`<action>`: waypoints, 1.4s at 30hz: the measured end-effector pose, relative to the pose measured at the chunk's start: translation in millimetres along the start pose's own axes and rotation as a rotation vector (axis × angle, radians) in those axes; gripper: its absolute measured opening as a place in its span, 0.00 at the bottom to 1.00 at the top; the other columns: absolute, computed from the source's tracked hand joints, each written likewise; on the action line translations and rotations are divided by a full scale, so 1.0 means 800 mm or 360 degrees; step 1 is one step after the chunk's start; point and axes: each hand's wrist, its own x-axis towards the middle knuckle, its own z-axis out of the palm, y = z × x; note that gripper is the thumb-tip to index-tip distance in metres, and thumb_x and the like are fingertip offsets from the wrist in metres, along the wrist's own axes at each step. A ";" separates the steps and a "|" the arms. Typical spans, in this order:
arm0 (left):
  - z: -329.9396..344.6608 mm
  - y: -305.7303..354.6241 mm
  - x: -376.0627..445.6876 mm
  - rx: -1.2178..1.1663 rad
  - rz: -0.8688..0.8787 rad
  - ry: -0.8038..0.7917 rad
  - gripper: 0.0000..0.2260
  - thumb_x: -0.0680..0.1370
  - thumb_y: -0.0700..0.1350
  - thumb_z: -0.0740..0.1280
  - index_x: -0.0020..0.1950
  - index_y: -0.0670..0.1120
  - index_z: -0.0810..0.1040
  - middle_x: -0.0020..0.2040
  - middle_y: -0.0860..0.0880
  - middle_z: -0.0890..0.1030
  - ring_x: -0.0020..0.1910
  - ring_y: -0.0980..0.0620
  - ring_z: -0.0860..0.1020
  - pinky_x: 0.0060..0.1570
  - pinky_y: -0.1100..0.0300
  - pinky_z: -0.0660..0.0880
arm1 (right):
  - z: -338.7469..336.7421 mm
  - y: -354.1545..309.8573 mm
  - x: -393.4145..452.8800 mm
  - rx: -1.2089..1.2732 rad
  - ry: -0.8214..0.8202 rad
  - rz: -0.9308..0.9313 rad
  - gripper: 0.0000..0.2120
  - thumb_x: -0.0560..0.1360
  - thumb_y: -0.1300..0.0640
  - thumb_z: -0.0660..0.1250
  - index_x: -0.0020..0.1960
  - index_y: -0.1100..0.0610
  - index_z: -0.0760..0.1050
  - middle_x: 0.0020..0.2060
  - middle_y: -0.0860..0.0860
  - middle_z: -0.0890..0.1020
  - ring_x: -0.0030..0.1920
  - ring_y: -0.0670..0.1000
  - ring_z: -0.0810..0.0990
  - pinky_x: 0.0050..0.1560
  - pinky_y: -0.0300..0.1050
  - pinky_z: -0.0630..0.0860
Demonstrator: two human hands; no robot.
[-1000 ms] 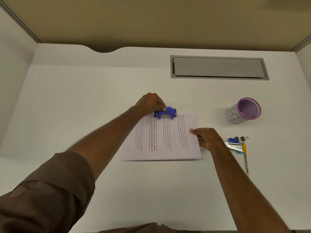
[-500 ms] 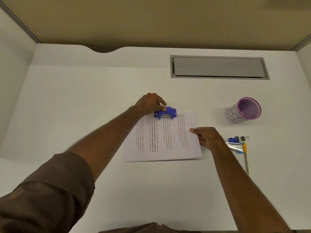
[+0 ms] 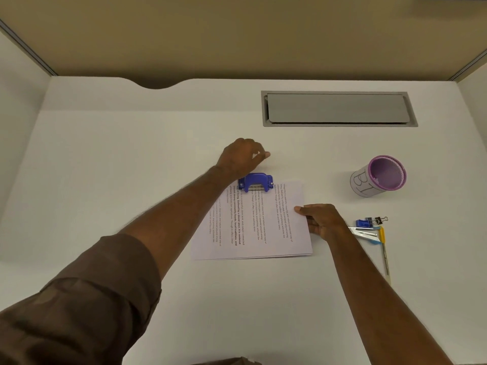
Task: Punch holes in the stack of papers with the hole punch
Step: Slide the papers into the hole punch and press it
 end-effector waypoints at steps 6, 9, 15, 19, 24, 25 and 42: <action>0.028 0.025 0.023 0.0417 0.0284 -0.0002 0.30 0.83 0.64 0.50 0.80 0.50 0.61 0.81 0.45 0.60 0.81 0.44 0.54 0.79 0.41 0.49 | 0.000 0.000 0.001 0.0014 0.0015 0.0009 0.05 0.72 0.65 0.74 0.44 0.64 0.78 0.37 0.58 0.85 0.30 0.53 0.86 0.25 0.42 0.79; 0.041 0.032 0.026 0.0591 0.0286 -0.0015 0.36 0.81 0.67 0.44 0.82 0.46 0.50 0.83 0.43 0.49 0.82 0.43 0.46 0.79 0.39 0.45 | 0.000 0.001 0.004 -0.0010 0.0027 0.0008 0.05 0.73 0.64 0.74 0.44 0.63 0.78 0.38 0.57 0.85 0.32 0.53 0.86 0.25 0.42 0.79; 0.058 0.031 0.022 0.0609 0.0184 -0.0022 0.44 0.76 0.71 0.36 0.82 0.41 0.43 0.83 0.41 0.43 0.82 0.43 0.42 0.79 0.40 0.44 | 0.000 0.002 0.005 -0.0025 0.0031 -0.0001 0.05 0.73 0.63 0.73 0.44 0.62 0.78 0.39 0.57 0.85 0.35 0.54 0.85 0.27 0.42 0.80; 0.062 0.029 0.020 0.0571 0.0167 -0.0034 0.46 0.74 0.72 0.34 0.82 0.40 0.44 0.83 0.41 0.44 0.82 0.42 0.42 0.79 0.40 0.44 | 0.001 0.003 0.005 -0.0036 0.0044 -0.0016 0.04 0.73 0.63 0.74 0.44 0.62 0.79 0.39 0.57 0.85 0.35 0.54 0.85 0.28 0.43 0.81; 0.063 0.027 0.021 0.0569 0.0172 -0.0010 0.47 0.74 0.72 0.34 0.82 0.40 0.44 0.83 0.41 0.44 0.82 0.42 0.42 0.79 0.39 0.45 | 0.001 0.004 0.006 -0.0063 0.0071 -0.0020 0.05 0.73 0.63 0.74 0.44 0.62 0.79 0.40 0.57 0.85 0.37 0.55 0.85 0.31 0.44 0.81; 0.064 0.027 0.021 0.0570 0.0170 -0.0003 0.47 0.74 0.73 0.34 0.82 0.40 0.44 0.83 0.41 0.44 0.82 0.42 0.42 0.79 0.39 0.45 | 0.001 0.004 0.006 -0.0067 0.0067 -0.0019 0.05 0.73 0.62 0.74 0.44 0.61 0.79 0.40 0.57 0.85 0.37 0.54 0.85 0.31 0.44 0.82; 0.083 0.014 0.030 0.0543 0.0132 0.0000 0.45 0.76 0.73 0.38 0.82 0.41 0.42 0.83 0.42 0.42 0.82 0.43 0.41 0.79 0.38 0.42 | 0.001 0.007 0.010 -0.0097 0.0095 -0.0016 0.05 0.73 0.61 0.74 0.45 0.60 0.79 0.41 0.57 0.85 0.36 0.54 0.86 0.29 0.42 0.81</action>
